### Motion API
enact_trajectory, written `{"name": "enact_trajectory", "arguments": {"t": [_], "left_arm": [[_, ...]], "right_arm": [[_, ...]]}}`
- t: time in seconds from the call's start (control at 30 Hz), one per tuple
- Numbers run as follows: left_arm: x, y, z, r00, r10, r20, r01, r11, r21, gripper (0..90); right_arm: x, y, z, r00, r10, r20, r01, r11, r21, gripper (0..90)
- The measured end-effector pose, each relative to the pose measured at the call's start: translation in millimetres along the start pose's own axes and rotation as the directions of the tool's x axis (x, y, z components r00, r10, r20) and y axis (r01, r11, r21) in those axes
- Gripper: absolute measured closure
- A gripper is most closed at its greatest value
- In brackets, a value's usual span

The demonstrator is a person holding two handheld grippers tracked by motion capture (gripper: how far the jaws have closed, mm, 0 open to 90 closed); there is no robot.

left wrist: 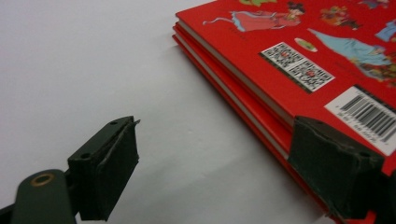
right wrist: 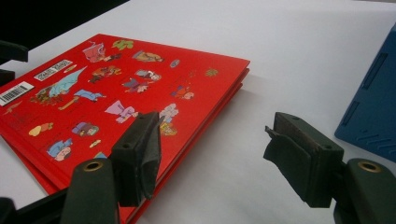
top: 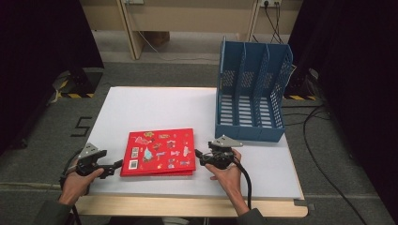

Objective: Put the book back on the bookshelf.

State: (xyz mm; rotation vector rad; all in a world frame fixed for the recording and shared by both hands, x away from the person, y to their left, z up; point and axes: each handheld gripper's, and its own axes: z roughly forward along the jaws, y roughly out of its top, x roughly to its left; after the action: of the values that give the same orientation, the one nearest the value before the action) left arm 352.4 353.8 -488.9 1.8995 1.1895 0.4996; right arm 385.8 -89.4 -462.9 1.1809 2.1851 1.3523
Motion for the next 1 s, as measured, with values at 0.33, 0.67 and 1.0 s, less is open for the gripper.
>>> {"name": "enact_trajectory", "arguments": {"t": [0.33,0.67,1.0], "left_arm": [[-7.4,0.5,-1.4,0.9997,0.024,-0.008,-0.024,0.9997,0.009,16.2],[-39.6,6.4,3.9,0.9928,0.118,0.020,-0.118,0.9928,0.017,14.6],[-42.2,7.0,8.1,0.9947,0.102,0.012,-0.102,0.9944,0.025,13.3]], "right_arm": [[1.0,-1.1,4.0,0.9998,0.012,-0.015,-0.012,1.000,0.012,34.1],[2.0,-4.2,6.6,0.9992,0.030,-0.026,-0.029,0.999,0.026,33.7],[-6.9,-9.2,14.5,0.9922,0.115,-0.048,-0.112,0.992,0.053,32.9]]}}
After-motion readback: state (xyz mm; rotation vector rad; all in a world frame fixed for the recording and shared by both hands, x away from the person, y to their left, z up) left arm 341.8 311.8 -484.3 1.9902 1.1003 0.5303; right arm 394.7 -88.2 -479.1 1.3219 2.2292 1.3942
